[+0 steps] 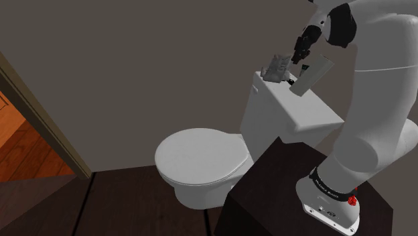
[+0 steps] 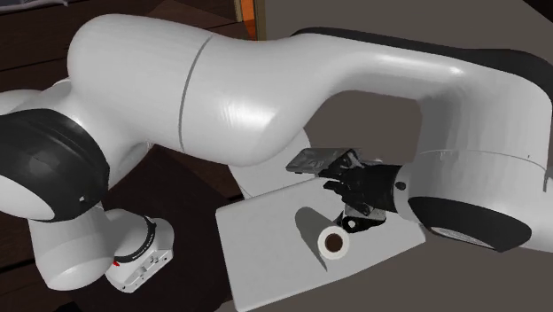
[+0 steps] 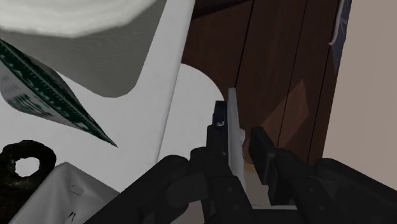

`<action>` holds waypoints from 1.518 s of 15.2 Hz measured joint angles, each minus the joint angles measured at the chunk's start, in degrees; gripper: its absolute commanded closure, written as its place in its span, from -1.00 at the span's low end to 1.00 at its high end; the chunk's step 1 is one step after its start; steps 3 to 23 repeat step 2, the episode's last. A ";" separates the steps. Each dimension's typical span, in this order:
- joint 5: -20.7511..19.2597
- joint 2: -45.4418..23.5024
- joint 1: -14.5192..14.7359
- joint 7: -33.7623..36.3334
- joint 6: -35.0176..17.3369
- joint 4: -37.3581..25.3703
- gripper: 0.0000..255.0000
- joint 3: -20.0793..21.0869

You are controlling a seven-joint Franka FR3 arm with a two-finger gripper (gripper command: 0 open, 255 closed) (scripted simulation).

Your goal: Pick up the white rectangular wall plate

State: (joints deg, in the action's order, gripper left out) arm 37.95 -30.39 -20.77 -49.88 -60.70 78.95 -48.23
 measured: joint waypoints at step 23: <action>1.22 -1.52 -0.36 -0.53 3.79 -2.56 1.00 -1.24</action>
